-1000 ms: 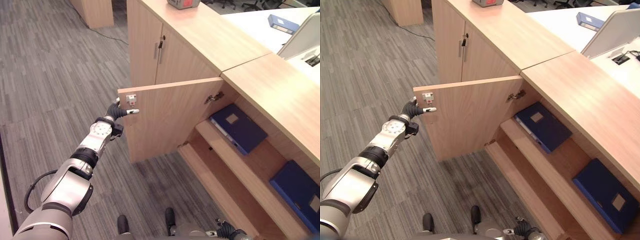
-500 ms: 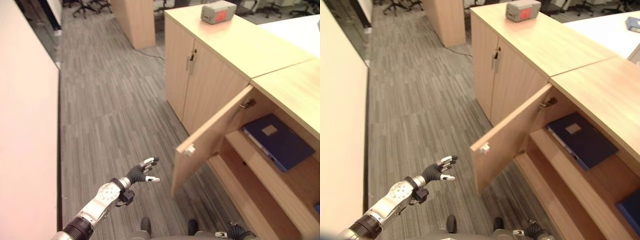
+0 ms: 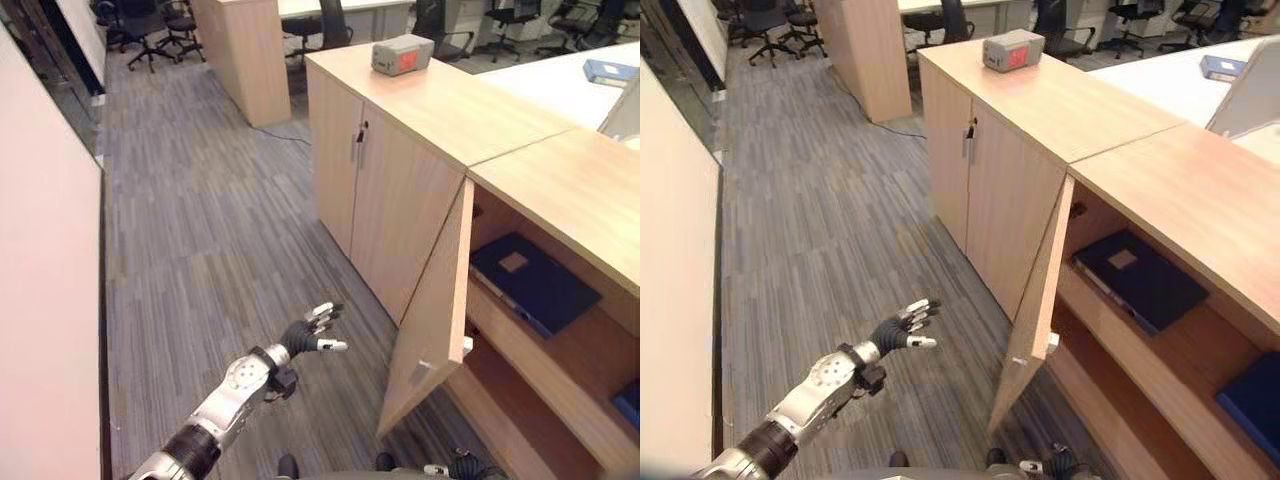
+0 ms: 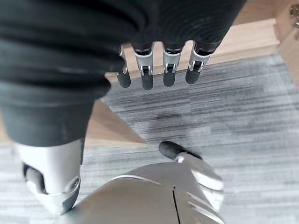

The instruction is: Put the empty folder in the office cabinet

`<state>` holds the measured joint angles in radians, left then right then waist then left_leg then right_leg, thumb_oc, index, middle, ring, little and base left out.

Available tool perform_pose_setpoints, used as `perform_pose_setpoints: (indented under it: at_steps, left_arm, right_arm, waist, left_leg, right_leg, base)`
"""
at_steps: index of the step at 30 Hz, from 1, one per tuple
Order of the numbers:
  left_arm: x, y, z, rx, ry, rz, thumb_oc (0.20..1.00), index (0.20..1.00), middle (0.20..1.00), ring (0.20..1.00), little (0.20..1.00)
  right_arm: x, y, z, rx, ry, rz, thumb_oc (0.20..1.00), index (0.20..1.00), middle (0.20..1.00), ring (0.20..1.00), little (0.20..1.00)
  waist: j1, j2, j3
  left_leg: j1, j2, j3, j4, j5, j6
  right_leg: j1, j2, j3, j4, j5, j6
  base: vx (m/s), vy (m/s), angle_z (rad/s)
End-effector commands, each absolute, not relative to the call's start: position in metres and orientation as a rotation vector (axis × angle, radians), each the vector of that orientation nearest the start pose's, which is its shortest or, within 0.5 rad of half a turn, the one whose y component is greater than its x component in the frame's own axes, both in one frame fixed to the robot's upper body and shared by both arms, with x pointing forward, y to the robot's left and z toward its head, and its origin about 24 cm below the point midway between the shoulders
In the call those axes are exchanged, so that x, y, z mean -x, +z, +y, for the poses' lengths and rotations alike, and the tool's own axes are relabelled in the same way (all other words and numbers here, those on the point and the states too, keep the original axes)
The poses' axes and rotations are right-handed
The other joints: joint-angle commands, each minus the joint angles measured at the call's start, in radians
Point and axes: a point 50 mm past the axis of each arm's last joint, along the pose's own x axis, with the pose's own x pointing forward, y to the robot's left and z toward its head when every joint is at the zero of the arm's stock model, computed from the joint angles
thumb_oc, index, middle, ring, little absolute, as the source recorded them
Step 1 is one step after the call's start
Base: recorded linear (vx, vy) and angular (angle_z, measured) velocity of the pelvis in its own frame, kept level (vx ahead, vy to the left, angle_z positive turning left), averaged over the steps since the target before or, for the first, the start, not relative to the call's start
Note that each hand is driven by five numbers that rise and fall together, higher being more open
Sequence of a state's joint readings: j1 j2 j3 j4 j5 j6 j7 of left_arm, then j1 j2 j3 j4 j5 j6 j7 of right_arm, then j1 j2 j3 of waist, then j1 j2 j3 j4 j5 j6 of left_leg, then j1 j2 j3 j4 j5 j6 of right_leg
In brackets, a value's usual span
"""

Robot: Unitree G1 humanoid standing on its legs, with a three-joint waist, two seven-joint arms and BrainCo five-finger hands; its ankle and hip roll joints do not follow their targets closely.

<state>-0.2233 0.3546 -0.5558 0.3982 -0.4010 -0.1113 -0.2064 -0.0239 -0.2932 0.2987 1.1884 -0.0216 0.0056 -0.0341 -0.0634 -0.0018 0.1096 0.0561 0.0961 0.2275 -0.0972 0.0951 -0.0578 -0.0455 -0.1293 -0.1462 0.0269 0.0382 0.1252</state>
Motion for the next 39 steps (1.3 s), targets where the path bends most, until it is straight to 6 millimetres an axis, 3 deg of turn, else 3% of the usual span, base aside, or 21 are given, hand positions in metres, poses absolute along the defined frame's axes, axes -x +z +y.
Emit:
perform_pose_setpoints:
  at_steps: [1, 3, 7, 9, 11, 14, 15, 18, 19, 20, 21, 22, 23, 24, 26, 28, 31, 35, 39]
  left_arm:
    - [-0.289, 0.018, 0.105, -0.14, -0.581, 0.116, 1.0, 1.0, 1.0, 1.0, 1.0]
    - [-0.297, 0.018, 0.104, -0.145, -0.559, 0.122, 1.0, 1.0, 1.0, 1.0, 1.0]
    - [-0.302, 0.022, 0.097, -0.096, -0.535, 0.11, 1.0, 1.0, 1.0, 1.0, 1.0]
    - [-0.299, 0.016, 0.089, -0.058, -0.533, 0.133, 1.0, 1.0, 1.0, 1.0, 1.0]
    - [-0.299, 0.016, 0.086, -0.044, -0.531, 0.138, 1.0, 1.0, 1.0, 1.0, 1.0]
    - [-0.299, 0.015, 0.073, -0.008, -0.546, 0.149, 1.0, 1.0, 1.0, 1.0, 1.0]
    - [-0.304, 0.019, 0.064, 0.003, -0.548, 0.144, 1.0, 1.0, 1.0, 1.0, 1.0]
    - [-0.311, 0.023, 0.06, 0.013, -0.512, 0.139, 1.0, 1.0, 1.0, 1.0, 1.0]
    - [-0.314, 0.023, 0.06, 0.02, -0.492, 0.146, 1.0, 1.0, 1.0, 1.0, 1.0]
    - [-0.321, 0.025, 0.061, 0.028, -0.46, 0.15, 1.0, 1.0, 1.0, 1.0, 1.0]
    - [-0.325, 0.026, 0.062, 0.025, -0.443, 0.15, 1.0, 1.0, 1.0, 1.0, 1.0]
    - [-0.33, 0.029, 0.066, 0.021, -0.419, 0.146, 1.0, 1.0, 1.0, 1.0, 1.0]
    - [-0.341, 0.036, 0.076, 0.01, -0.372, 0.137, 1.0, 1.0, 1.0, 1.0, 1.0]
    - [-0.345, 0.037, 0.082, 0.012, -0.343, 0.138, 1.0, 1.0, 1.0, 1.0, 1.0]
    - [-0.355, 0.043, 0.095, -0.021, -0.278, 0.126, 1.0, 1.0, 1.0, 1.0, 1.0]
    - [-0.365, 0.057, 0.121, -0.014, -0.196, 0.087, 1.0, 1.0, 1.0, 1.0, 1.0]
    - [-0.366, 0.058, 0.132, -0.034, -0.169, 0.081, 1.0, 1.0, 1.0, 1.0, 1.0]
    - [-0.364, 0.053, 0.15, -0.08, -0.136, 0.1, 1.0, 1.0, 1.0, 1.0, 1.0]
    - [-0.36, 0.048, 0.157, -0.116, -0.131, 0.113, 1.0, 1.0, 1.0, 1.0, 1.0]
  right_arm:
    - [-0.098, -0.159, -0.235, 0.503, 0.11, 1.214, 1.0, 1.0, 1.0, 1.0, 1.0]
    - [-0.094, -0.159, -0.237, 0.515, 0.11, 1.226, 1.0, 1.0, 1.0, 1.0, 1.0]
    - [-0.077, -0.16, -0.25, 0.533, 0.08, 1.287, 1.0, 1.0, 1.0, 1.0, 1.0]
    - [-0.071, -0.159, -0.257, 0.538, 0.062, 1.304, 1.0, 1.0, 1.0, 1.0, 1.0]
    - [-0.073, -0.158, -0.26, 0.543, 0.053, 1.299, 1.0, 1.0, 1.0, 1.0, 1.0]
    - [-0.081, -0.155, -0.264, 0.57, 0.048, 1.278, 1.0, 1.0, 1.0, 1.0, 1.0]
    - [-0.091, -0.152, -0.266, 0.584, 0.038, 1.249, 1.0, 1.0, 1.0, 1.0, 1.0]
    - [-0.102, -0.15, -0.264, 0.593, 0.05, 1.212, 1.0, 1.0, 1.0, 1.0, 1.0]
    - [-0.103, -0.15, -0.263, 0.595, 0.056, 1.206, 1.0, 1.0, 1.0, 1.0, 1.0]
    - [-0.103, -0.15, -0.262, 0.603, 0.072, 1.202, 1.0, 1.0, 1.0, 1.0, 1.0]
    - [-0.104, -0.15, -0.261, 0.613, 0.084, 1.198, 1.0, 1.0, 1.0, 1.0, 1.0]
    - [-0.106, -0.149, -0.26, 0.618, 0.091, 1.189, 1.0, 1.0, 1.0, 1.0, 1.0]
    - [-0.115, -0.146, -0.262, 0.631, 0.088, 1.16, 1.0, 1.0, 1.0, 1.0, 1.0]
    - [-0.117, -0.145, -0.261, 0.632, 0.092, 1.154, 1.0, 1.0, 1.0, 1.0, 1.0]
    - [-0.113, -0.147, -0.26, 0.632, 0.113, 1.158, 1.0, 1.0, 1.0, 1.0, 1.0]
    - [-0.116, -0.148, -0.253, 0.597, 0.113, 1.151, 1.0, 1.0, 1.0, 1.0, 1.0]
    - [-0.113, -0.15, -0.249, 0.576, 0.124, 1.159, 1.0, 1.0, 1.0, 1.0, 1.0]
    - [-0.094, -0.156, -0.245, 0.557, 0.15, 1.217, 1.0, 1.0, 1.0, 1.0, 1.0]
    - [-0.086, -0.159, -0.245, 0.537, 0.142, 1.244, 1.0, 1.0, 1.0, 1.0, 1.0]
  waist:
    - [0.002, -0.009, 0.043]
    - [-0.015, -0.019, 0.03]
    - [-0.043, -0.021, 0.002]
    - [-0.078, -0.012, -0.004]
    - [-0.088, -0.008, 0.002]
    - [-0.125, -0.002, 0.02]
    - [-0.125, -0.004, 0.051]
    - [-0.141, -0.02, 0.053]
    - [-0.134, -0.028, 0.052]
    - [-0.12, -0.038, 0.049]
    - [-0.111, -0.043, 0.047]
    - [-0.098, -0.042, 0.047]
    - [-0.068, -0.031, 0.049]
    - [-0.067, -0.026, 0.049]
    - [-0.089, -0.015, 0.026]
    - [-0.095, -0.031, 0.003]
    - [-0.098, -0.038, -0.004]
    - [-0.103, -0.046, -0.009]
    - [-0.102, -0.049, -0.012]
  left_leg:
    - [0.058, -0.012, 0.008, 0.011, -0.153, 0.007]
    - [0.065, -0.004, 0.039, 0.02, -0.152, -0.002]
    - [0.088, 0.017, 0.085, 0.034, -0.146, -0.022]
    - [0.11, 0.04, 0.115, 0.06, -0.151, -0.036]
    - [0.117, 0.054, 0.132, 0.085, -0.159, -0.042]
    - [0.103, 0.115, 0.187, 0.222, -0.17, -0.068]
    - [0.032, 0.172, 0.141, 0.378, -0.072, -0.098]
    - [0.014, 0.169, 0.069, 0.451, -0.029, -0.093]
    - [-0.007, 0.148, 0.029, 0.44, -0.046, -0.08]
    - [-0.035, 0.098, -0.071, 0.36, -0.116, -0.061]
    - [-0.046, 0.071, -0.131, 0.299, -0.144, -0.058]
    - [-0.062, 0.046, -0.207, 0.244, -0.136, -0.061]
    - [-0.123, 0.001, -0.363, 0.17, -0.091, -0.065]
    - [-0.108, -0.004, -0.39, 0.128, -0.095, -0.06]
    - [-0.056, 0.012, -0.329, 0.065, -0.093, -0.056]
    - [-0.01, 0.007, -0.225, 0.021, -0.095, -0.041]
    - [0.01, 0.0, -0.187, 0.01, -0.105, -0.034]
    - [0.041, -0.022, -0.154, 0.01, -0.127, -0.017]
    - [0.05, -0.034, -0.146, 0.01, -0.137, -0.007]
  right_leg:
    - [-0.035, -0.14, -0.157, 0.134, 0.014, 0.081]
    - [0.001, -0.145, -0.191, 0.079, 0.012, 0.076]
    - [0.029, -0.115, -0.134, 0.004, 0.017, 0.068]
    - [0.037, -0.091, -0.092, -0.004, 0.006, 0.057]
    - [0.033, -0.081, -0.074, 0.005, -0.002, 0.049]
    - [0.028, -0.044, -0.017, 0.027, -0.043, 0.02]
    - [0.034, -0.006, 0.027, 0.027, -0.059, -0.009]
    - [0.016, 0.022, 0.112, 0.037, -0.066, -0.027]
    - [0.016, 0.025, 0.148, 0.034, -0.069, -0.023]
    - [0.03, 0.029, 0.204, 0.033, -0.08, -0.01]
    - [0.036, 0.03, 0.235, 0.028, -0.082, -0.003]
    - [0.044, 0.042, 0.273, 0.022, -0.084, 0.001]
    - [0.058, 0.068, 0.341, 0.009, -0.087, 0.004]
    - [0.06, 0.084, 0.377, 0.012, -0.093, 0.006]
    - [0.053, 0.079, 0.438, -0.03, -0.073, 0.028]
    - [0.026, 0.055, 0.479, -0.04, -0.05, 0.061]
    - [0.022, 0.042, 0.48, -0.038, -0.046, 0.073]
    - [0.024, 0.016, 0.471, -0.026, -0.047, 0.095]
    - [0.02, 0.005, 0.466, -0.018, -0.045, 0.107]
  base:
    - [-0.02, -0.108, -1.3]
    - [0.03, -0.122, -0.81]
    - [0.11, -0.149, -0.46]
    - [0.12, -0.194, -0.57]
    - [0.03, -0.116, -0.65]
    - [0.0, -0.168, -0.52]
    - [0.0, -0.199, -0.64]
    - [0.03, -0.06, -1.31]
    - [0.19, 0.067, -1.43]
    - [0.26, 0.098, -1.16]
    - [0.32, 0.12, -0.91]
    - [0.31, 0.101, -1.4]
    - [0.27, 0.071, -1.57]
    - [0.24, 0.138, -2.51]
    - [0.14, 0.225, -2.4]
    - [0.08, 0.226, -1.35]
    - [0.04, 0.113, -0.83]
    - [0.04, 0.133, -0.18]
    - [0.01, 0.082, -0.07]
